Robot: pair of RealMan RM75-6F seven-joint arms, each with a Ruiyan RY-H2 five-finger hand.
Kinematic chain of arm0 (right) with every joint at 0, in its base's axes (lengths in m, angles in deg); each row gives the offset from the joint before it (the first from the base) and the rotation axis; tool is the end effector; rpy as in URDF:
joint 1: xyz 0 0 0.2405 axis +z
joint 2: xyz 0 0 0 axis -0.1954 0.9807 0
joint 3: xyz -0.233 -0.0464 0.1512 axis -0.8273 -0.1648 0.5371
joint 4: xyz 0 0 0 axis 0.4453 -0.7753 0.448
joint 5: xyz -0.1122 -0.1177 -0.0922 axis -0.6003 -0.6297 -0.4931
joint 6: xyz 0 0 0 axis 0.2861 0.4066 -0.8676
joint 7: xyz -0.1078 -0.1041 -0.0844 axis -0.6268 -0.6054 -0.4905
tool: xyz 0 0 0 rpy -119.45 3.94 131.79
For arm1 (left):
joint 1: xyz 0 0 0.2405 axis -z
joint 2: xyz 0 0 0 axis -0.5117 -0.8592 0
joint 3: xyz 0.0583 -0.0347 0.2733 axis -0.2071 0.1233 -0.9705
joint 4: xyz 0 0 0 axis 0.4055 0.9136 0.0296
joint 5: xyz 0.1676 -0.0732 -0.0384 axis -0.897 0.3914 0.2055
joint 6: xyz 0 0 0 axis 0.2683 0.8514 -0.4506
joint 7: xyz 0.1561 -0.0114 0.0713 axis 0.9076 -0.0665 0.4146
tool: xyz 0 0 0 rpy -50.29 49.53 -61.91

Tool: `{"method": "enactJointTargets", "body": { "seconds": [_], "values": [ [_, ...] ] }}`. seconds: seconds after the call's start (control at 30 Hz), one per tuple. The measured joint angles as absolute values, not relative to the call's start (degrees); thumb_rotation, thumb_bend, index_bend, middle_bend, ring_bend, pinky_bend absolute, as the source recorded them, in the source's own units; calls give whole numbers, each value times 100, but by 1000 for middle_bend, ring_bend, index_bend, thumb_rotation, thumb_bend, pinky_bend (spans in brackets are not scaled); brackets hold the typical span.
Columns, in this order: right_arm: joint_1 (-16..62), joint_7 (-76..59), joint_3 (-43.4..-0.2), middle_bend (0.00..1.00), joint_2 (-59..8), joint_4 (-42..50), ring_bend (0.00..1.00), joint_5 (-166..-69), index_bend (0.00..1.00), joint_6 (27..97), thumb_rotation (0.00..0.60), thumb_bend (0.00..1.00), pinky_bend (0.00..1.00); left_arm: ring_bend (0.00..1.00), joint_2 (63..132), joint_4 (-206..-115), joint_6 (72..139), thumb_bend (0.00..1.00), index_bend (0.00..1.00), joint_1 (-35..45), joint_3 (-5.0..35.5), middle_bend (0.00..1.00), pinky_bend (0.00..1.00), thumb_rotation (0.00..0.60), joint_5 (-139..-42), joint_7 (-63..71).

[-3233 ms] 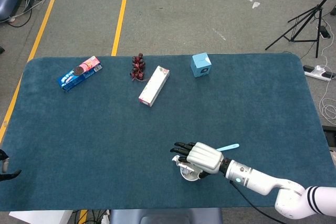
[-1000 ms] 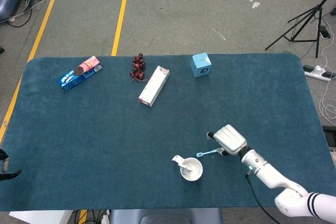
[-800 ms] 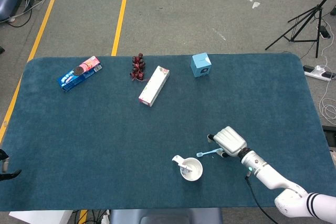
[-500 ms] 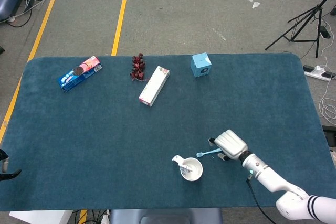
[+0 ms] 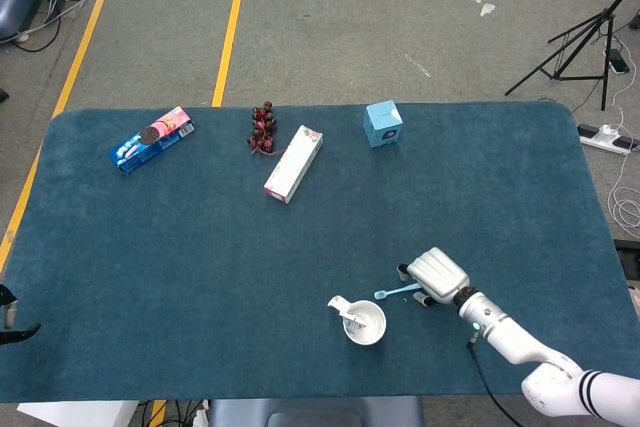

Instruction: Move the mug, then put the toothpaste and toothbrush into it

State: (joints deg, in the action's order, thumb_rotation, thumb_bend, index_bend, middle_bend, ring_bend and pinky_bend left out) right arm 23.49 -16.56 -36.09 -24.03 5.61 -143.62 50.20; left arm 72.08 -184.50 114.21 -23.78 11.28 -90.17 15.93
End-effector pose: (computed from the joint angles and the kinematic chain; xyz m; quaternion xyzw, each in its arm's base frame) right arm -0.2577 -0.3198 0.0042 0.8476 -0.2966 0.2529 0.3601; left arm -0.3839 0.2100 0.2192 -0.5394 -0.4618 -0.2049 0.6736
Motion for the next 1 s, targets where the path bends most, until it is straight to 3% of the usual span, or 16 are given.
{"method": "enactJointTargets", "body": {
  "seconds": [1.0],
  "values": [
    [2407,-1542,-3580,1000,-2602,306,1000,-14321,568,4859,600,199,1000,425,7190,-18463,11421,0,883,-2385,1124,478,555,600,-9036,1551]
  ]
}}
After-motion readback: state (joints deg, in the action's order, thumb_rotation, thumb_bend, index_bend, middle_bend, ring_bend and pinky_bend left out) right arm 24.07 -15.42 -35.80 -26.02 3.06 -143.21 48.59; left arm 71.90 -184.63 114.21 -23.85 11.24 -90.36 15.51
